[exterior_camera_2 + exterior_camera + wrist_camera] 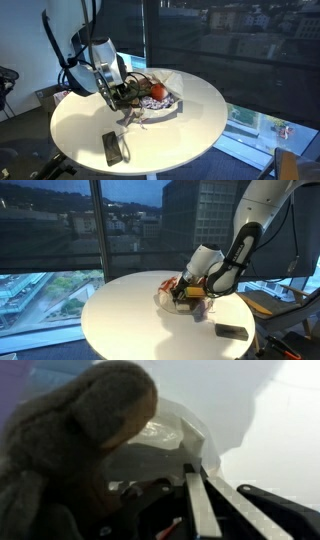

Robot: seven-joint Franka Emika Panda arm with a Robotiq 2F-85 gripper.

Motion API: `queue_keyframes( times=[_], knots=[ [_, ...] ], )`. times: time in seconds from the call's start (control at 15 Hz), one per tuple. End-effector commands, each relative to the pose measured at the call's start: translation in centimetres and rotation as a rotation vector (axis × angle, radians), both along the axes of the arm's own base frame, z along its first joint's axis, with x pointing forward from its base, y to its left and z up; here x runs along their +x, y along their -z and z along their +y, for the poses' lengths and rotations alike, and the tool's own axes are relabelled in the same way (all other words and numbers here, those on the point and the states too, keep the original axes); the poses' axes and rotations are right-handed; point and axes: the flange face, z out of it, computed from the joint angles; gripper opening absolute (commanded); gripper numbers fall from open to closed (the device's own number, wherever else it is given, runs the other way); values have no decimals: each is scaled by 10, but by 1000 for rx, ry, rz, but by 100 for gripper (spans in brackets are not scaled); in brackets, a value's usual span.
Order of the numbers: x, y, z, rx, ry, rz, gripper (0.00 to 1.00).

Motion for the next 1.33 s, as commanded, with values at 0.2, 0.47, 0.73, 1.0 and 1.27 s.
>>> queue_keyframes(
  times=[0.2, 0.47, 0.73, 1.0, 1.27],
  knots=[
    [-23, -17, 12, 172, -139, -58, 7],
    [-23, -39, 14, 150, -157, -83, 6],
    [-4, -66, 1, -31, -47, -70, 42],
    [4, -62, 4, -130, 2, 3, 72],
    [-9, -40, 26, -131, -23, 90, 100]
  ],
)
